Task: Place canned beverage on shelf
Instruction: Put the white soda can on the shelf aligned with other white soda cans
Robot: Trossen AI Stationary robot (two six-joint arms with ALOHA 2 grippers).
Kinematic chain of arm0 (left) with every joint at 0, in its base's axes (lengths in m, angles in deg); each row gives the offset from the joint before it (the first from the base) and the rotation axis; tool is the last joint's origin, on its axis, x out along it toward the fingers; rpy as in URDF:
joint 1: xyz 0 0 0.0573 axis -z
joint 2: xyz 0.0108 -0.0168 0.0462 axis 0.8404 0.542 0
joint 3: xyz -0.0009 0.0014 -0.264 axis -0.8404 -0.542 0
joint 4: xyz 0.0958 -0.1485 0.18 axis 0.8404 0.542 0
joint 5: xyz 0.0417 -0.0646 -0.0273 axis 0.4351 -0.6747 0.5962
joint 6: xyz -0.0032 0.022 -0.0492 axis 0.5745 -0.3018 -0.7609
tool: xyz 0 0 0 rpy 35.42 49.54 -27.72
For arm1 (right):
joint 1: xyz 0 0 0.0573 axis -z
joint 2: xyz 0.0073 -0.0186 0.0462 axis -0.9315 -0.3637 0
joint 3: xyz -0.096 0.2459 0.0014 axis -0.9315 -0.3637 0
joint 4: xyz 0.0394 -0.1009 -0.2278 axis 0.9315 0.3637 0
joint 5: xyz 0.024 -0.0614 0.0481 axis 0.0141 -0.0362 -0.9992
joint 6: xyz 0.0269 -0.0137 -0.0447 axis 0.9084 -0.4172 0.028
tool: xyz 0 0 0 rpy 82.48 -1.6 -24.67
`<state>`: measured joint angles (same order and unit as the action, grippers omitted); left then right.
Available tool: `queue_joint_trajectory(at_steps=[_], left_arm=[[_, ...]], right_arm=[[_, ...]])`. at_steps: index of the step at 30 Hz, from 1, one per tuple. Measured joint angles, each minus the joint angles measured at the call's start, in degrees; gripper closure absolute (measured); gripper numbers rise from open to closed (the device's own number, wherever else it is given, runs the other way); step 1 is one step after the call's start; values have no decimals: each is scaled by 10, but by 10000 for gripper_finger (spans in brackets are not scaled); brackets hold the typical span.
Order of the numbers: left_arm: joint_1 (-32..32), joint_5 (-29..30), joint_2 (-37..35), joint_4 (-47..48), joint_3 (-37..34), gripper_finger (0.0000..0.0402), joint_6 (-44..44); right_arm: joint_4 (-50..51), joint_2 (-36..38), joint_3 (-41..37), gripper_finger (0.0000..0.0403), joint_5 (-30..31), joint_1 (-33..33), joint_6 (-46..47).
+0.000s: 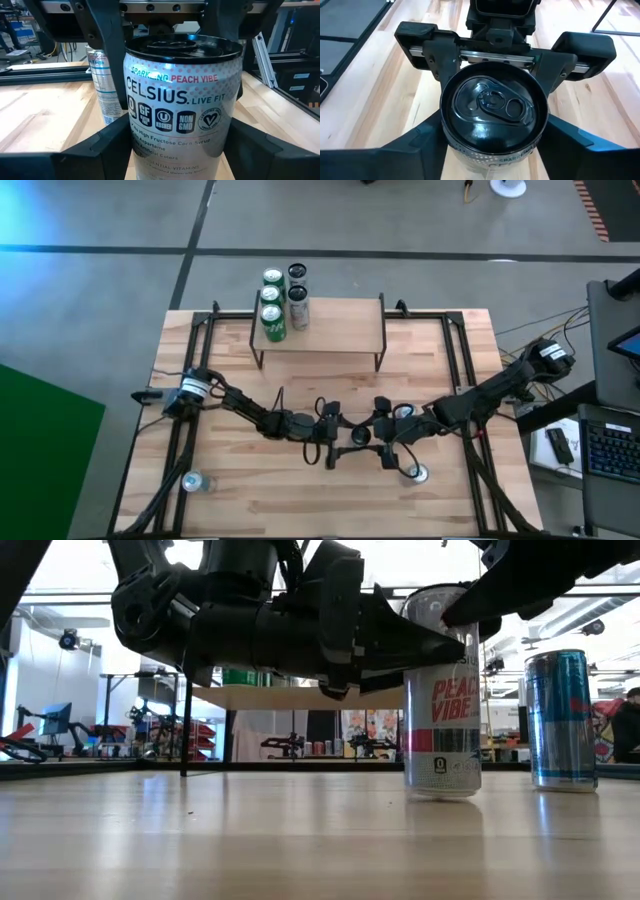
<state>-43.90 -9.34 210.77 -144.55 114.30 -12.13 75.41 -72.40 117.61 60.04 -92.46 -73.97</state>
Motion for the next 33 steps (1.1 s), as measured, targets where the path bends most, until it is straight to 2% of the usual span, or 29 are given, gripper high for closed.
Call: queue_joint_trajectory(at_steps=[7,12,14,18,21,23,25,27,30,33], left_arm=[[-3,9,-21,34,0,106,-6],[-3,63,-101,159,-19,75,-16],[1,96,-137,173,-50,69,-39],[24,183,-208,111,-147,68,-62],[50,250,-253,55,-225,73,-83],[68,290,-266,38,-272,77,-104],[86,328,-268,14,-307,80,-127],[97,365,-266,-9,-331,83,-144],[101,381,-264,-34,-346,84,-145],[101,382,-264,-42,-340,84,-127]], right_arm=[[6,2,2,168,19,4,6],[32,6,36,160,22,27,-13],[51,9,62,160,20,48,-30],[93,12,133,161,9,103,-72],[121,7,193,159,-41,164,-96],[129,-2,238,159,-70,206,-106],[144,-18,281,159,-71,243,-118],[147,-40,321,158,-71,278,-124],[172,-84,382,158,-87,322,-136],[195,-129,442,157,-134,362,-128]])
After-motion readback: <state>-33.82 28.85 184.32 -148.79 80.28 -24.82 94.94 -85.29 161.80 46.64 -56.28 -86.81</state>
